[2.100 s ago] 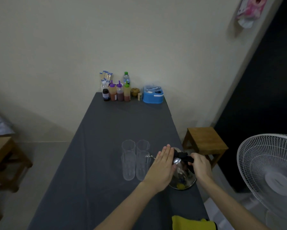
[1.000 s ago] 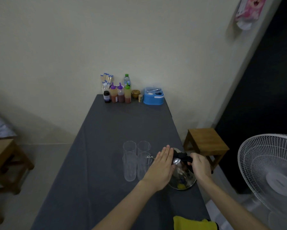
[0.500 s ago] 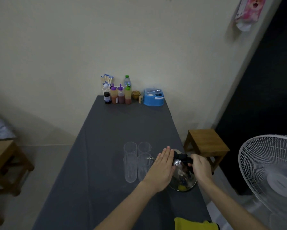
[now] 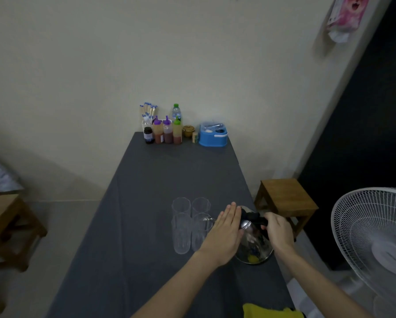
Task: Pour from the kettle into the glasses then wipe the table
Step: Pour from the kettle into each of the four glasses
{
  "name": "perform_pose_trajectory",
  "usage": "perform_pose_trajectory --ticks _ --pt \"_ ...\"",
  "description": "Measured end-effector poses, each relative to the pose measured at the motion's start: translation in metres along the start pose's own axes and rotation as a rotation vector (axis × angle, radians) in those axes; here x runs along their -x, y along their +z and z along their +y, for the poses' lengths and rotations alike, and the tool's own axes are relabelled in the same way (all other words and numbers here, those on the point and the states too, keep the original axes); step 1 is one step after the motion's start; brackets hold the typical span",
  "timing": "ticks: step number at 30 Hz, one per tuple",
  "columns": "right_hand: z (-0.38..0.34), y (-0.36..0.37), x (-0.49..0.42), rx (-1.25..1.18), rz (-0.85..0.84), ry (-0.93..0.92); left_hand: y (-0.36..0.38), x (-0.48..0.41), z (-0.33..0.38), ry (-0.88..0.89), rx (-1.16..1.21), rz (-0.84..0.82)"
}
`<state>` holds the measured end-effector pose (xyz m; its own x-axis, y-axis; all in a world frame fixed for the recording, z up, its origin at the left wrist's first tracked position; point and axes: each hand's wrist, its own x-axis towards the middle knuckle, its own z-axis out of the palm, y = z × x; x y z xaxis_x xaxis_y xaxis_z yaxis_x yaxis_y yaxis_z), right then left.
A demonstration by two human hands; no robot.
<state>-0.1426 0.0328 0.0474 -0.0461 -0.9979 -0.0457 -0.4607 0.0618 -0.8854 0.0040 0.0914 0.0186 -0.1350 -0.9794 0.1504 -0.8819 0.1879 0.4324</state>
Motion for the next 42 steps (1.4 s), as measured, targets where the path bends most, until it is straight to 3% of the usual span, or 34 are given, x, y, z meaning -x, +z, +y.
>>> perform_pose_trajectory --ticks 42 --pt "-0.0049 -0.0034 -0.0061 0.063 0.019 -0.037 -0.0019 -0.0024 0.0030 0.025 -0.005 0.050"
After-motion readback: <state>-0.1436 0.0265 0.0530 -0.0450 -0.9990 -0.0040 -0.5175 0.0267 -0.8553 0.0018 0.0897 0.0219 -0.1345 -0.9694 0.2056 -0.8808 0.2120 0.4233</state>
